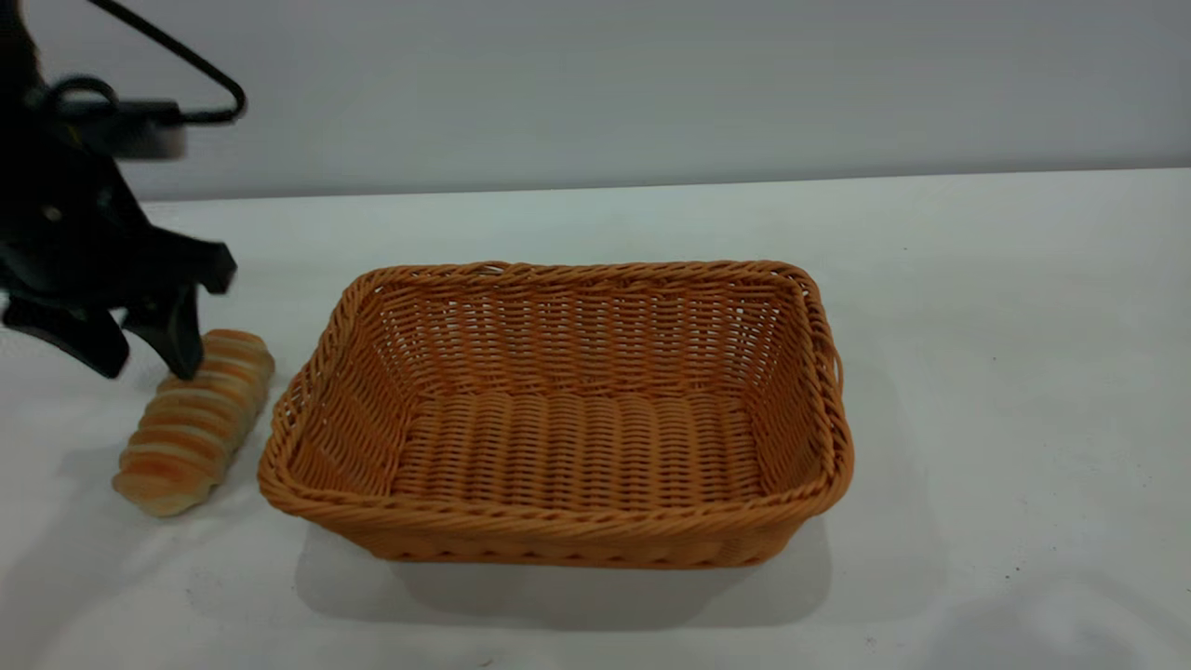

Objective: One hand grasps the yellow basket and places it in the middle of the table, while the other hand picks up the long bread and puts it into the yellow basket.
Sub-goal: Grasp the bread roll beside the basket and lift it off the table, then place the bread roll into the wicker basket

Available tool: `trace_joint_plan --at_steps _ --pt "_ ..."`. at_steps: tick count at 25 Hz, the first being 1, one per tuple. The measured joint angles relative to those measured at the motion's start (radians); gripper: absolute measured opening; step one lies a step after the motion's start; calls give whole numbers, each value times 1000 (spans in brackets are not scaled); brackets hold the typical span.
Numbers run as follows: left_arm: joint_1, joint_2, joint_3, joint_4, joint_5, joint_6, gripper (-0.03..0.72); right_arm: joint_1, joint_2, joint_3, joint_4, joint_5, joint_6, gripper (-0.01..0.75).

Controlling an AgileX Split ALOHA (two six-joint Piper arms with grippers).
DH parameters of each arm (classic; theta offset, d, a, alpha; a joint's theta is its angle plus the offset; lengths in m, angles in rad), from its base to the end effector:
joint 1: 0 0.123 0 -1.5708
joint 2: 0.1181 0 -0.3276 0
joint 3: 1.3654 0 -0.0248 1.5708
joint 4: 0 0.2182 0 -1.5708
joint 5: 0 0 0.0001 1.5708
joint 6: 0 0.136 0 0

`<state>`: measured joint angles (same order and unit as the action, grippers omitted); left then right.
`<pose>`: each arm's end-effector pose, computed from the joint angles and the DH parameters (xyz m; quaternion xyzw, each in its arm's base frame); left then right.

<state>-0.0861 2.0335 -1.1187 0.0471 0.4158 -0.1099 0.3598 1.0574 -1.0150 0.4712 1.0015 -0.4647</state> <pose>0.3881 -0.0309 0.1243 0.0080 0.9865 -0.0031 0.1634 0.1393 0.1080 0.3612 -0.3159 0.8735 0.2097 0.3054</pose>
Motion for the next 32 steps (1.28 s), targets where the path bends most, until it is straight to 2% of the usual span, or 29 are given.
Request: trace_joint_plan --at_steps 9,12,14,16,18,19,26,28,32 --pt "0 157 -37 5 -117 -3 521 0 -41 3 -47 60 66 590" --pt "0 186 -39 6 -148 -3 484 0 -42 3 -48 67 77 590" --pt "0 191 -40 7 -153 -3 404 0 -42 3 -48 69 82 590" --pt "0 191 -40 15 -153 -3 283 0 -42 3 -48 69 83 589" --pt "0 179 -40 32 -145 -3 130 0 -42 3 -49 69 83 589" --pt "0 170 -40 48 -136 -3 90 0 -42 3 -49 69 83 589" --pt "-10 -46 -36 84 -54 -49 80 0 -42 3 -50 71 85 589" --pt "-42 -126 -36 60 -48 -53 80 0 -42 3 -50 73 85 589" --pt "-152 -212 -36 25 -66 -45 80 0 -53 3 -50 74 85 589"
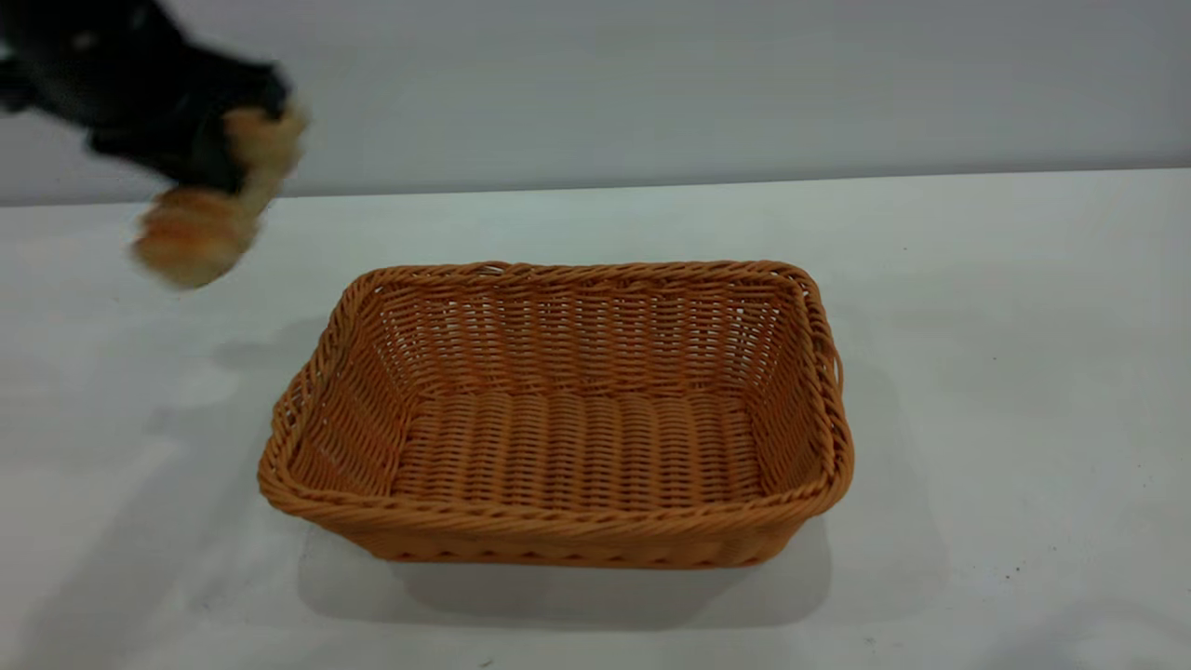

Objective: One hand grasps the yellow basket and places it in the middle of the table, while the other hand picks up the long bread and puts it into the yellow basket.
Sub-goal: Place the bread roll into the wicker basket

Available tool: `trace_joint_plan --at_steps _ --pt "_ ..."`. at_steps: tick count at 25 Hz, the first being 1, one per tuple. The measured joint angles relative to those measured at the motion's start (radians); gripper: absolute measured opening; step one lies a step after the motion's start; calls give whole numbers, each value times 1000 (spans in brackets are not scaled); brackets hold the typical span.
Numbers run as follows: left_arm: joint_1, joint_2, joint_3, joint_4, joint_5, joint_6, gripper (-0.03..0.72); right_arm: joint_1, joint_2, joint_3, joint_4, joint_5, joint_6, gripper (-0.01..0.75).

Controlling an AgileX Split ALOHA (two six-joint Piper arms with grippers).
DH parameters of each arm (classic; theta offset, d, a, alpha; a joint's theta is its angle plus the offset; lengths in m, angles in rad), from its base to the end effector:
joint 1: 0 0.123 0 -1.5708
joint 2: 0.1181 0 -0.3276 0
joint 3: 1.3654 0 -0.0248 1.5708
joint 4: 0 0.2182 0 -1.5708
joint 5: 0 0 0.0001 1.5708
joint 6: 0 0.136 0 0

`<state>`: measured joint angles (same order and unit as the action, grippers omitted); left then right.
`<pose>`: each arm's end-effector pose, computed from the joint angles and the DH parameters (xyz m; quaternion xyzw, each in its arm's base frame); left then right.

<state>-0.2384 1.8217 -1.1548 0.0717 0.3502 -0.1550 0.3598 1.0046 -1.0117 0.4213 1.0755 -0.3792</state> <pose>0.3852 -0.0902 0.2208 0.0676 0.9465 -0.0397 0.3131 0.1208 0.0978 0.3608 -0.2991 0.8876 0.2021 0.2861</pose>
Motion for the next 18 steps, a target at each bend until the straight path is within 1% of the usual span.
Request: trace_joint_plan --at_steps 5,8,12,15,16,18 --pt "-161 14 0 -19 -77 11 80 0 -28 0 -8 2 1 589" --pt "-233 59 0 -23 -101 11 80 0 -53 0 -12 2 1 589" --pt "-289 133 0 -23 -118 11 80 0 -106 0 -32 5 14 589" --pt "-312 183 0 -23 -138 11 83 0 -149 0 -72 18 41 589" --pt "-313 196 0 -23 -143 11 92 0 -165 0 -84 24 55 589" --pt "-315 209 0 -23 -144 11 140 0 -192 0 -115 40 79 589"
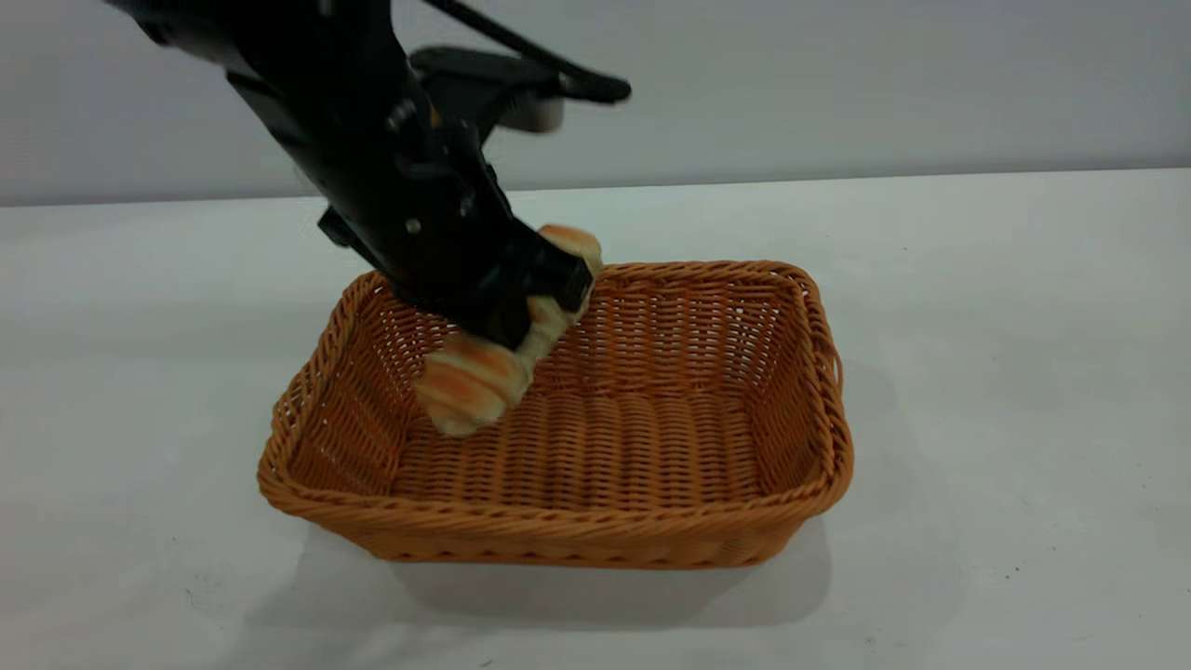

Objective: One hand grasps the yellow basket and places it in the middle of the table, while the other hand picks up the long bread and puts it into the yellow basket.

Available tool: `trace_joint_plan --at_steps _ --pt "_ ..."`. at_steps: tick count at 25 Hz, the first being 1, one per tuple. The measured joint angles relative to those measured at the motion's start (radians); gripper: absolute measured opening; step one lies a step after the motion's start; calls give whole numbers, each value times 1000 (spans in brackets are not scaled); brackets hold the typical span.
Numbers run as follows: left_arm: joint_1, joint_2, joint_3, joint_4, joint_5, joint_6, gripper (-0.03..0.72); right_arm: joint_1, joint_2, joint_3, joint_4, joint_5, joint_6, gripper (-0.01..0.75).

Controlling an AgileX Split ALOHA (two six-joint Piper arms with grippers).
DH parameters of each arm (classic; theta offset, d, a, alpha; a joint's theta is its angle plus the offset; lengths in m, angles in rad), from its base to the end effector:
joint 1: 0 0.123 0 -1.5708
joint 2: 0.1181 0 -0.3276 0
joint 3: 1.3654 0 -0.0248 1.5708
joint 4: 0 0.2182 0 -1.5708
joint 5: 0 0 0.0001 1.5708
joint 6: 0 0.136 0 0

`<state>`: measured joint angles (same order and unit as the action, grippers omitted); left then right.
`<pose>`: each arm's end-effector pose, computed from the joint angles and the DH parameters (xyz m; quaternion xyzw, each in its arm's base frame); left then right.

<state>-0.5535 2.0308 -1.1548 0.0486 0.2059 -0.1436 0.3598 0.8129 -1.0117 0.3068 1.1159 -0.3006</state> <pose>0.3618 -0.2220 0.1460 0.2160 0.9341 -0.0862 0.2709 0.0777 0.0687 0.3762 -0.2865 0.8756 0.1628 0.3532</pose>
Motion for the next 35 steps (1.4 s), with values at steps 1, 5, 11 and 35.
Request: trace_joint_plan --at_steps 1,5,11,35 --pt "0 1 0 0 4 0 175 0 -14 0 -15 9 12 589" --pt "0 -7 0 0 10 0 413 0 -65 0 -64 34 60 589" --pt "0 -119 0 57 144 40 637 0 -137 0 -126 106 99 589" --pt "14 -1178 117 195 749 -55 530 0 -631 421 -262 43 204 589"
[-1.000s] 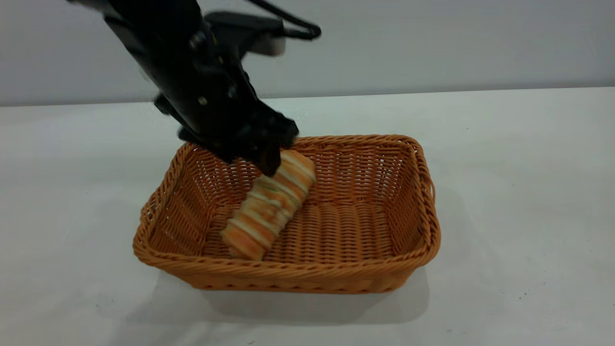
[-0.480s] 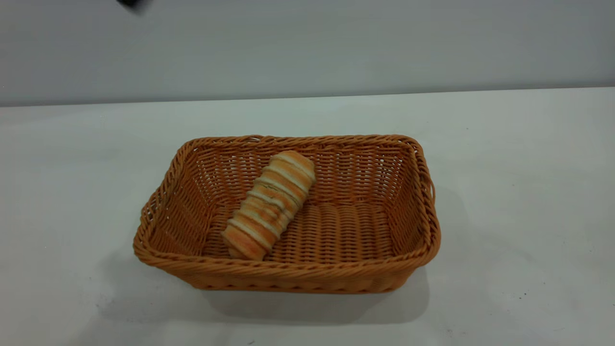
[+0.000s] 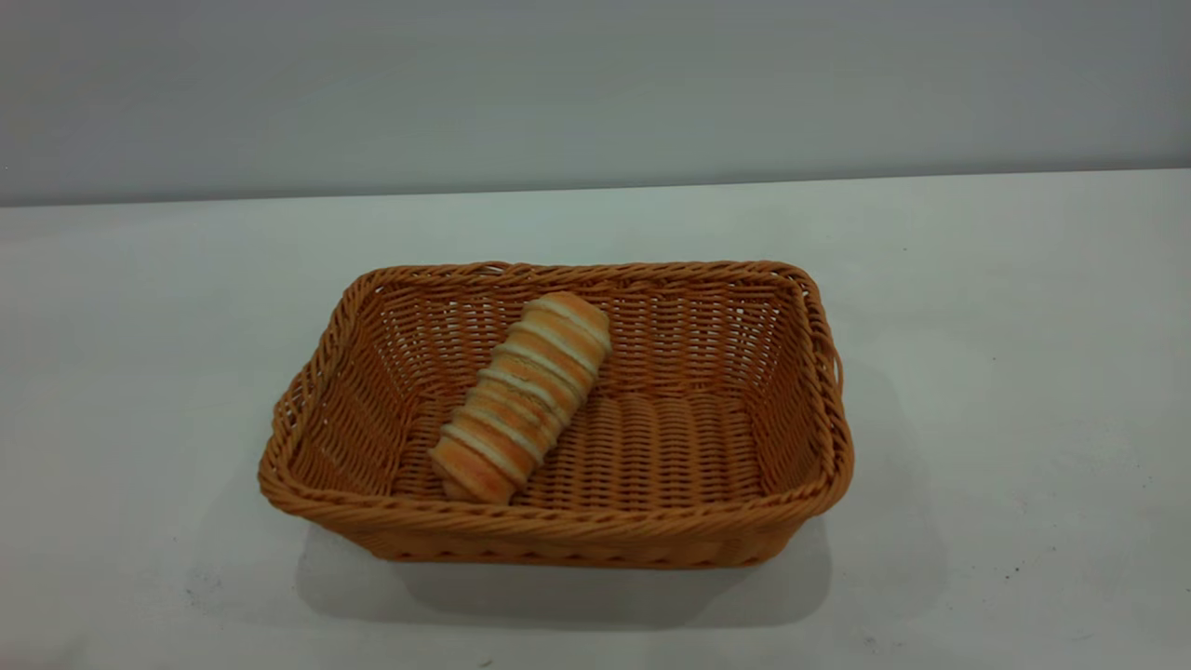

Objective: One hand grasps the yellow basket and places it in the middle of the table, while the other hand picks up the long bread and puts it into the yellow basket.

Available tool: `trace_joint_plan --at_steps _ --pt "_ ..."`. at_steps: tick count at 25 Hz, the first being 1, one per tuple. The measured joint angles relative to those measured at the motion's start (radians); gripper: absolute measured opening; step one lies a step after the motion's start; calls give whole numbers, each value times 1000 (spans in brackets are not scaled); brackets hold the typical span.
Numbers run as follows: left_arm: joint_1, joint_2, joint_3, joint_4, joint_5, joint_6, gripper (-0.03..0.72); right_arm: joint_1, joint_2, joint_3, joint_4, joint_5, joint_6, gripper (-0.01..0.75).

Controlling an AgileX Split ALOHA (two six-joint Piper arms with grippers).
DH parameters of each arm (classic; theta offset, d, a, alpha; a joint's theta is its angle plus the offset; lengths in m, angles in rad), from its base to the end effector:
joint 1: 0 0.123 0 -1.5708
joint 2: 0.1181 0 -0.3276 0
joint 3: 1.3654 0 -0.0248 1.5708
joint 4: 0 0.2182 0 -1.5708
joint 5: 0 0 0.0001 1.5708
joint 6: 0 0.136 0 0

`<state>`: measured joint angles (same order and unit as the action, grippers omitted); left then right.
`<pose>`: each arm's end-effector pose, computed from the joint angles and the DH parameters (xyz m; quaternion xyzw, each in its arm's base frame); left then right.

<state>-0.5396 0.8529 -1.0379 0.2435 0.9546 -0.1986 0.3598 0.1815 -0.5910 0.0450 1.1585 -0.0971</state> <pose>0.1194 -0.0403 0.3933 0.1726 0.8797 -0.0423 0.4410 -0.0261 -0.0038 0.2620 -0.2043 0.8747 0.0798 0.4322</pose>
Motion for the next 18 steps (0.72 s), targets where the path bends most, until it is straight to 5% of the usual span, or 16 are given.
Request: trace_joint_plan --at_steps 18 --pt "0 -536 486 -2 130 -49 529 0 -24 111 -6 -37 10 589"
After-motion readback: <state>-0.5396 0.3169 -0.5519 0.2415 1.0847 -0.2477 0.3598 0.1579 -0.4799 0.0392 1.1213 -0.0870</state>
